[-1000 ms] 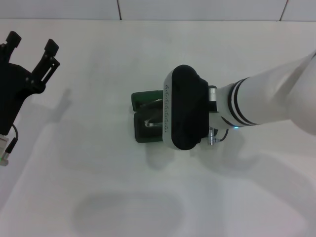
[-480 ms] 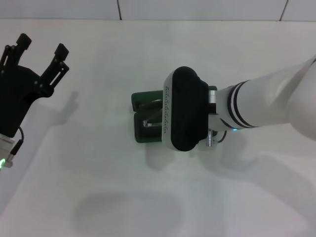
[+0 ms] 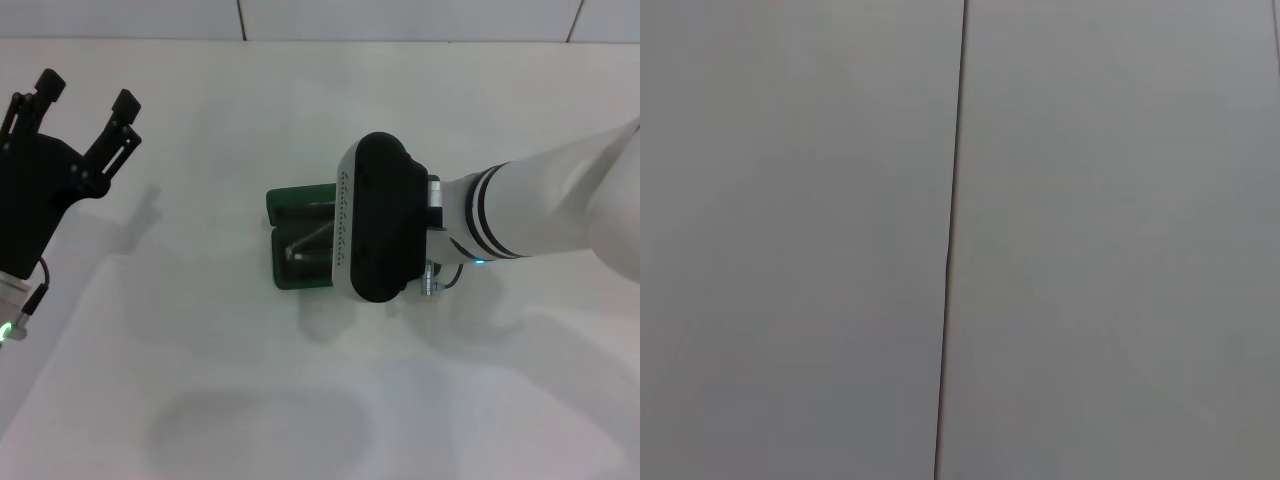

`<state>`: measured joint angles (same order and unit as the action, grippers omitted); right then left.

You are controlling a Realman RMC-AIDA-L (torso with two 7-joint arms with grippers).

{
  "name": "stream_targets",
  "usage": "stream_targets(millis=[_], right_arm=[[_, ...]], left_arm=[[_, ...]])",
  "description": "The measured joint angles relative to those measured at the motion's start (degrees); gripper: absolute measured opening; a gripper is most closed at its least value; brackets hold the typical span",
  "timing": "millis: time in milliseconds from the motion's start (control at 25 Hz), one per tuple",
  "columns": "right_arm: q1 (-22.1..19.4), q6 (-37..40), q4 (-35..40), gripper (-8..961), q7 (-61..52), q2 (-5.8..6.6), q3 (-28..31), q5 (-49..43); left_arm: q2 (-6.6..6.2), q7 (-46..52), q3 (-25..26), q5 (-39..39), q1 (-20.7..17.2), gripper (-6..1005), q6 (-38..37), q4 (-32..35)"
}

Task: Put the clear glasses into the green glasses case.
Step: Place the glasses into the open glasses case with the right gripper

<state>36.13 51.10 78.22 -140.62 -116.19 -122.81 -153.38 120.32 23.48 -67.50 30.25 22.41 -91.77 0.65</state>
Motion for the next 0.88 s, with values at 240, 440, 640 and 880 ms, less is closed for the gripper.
stream_targets(millis=[240, 440, 640, 880], right_arm=[[0.0, 1.0, 0.7, 390, 0.0, 0.0, 0.4, 0.1], [-0.1, 4.0, 2.6, 464, 0.0, 0.0, 1.6, 1.1], [-0.2, 8.4, 5.5, 538, 0.4, 0.0, 2.6, 3.3], [-0.3, 12.7, 7.7, 537, 1.6, 0.17, 3.9, 6.0]], left_arm=[[0.0, 0.0, 0.0, 0.0, 0.0, 875, 0.0, -0.1], [0.0, -0.1, 0.0, 0.0, 0.0, 875, 0.0, -0.2], [-0.03, -0.1, 0.0, 0.0, 0.0, 875, 0.0, -0.2], [-0.09, -0.2, 0.0, 0.0, 0.0, 875, 0.0, -0.2]])
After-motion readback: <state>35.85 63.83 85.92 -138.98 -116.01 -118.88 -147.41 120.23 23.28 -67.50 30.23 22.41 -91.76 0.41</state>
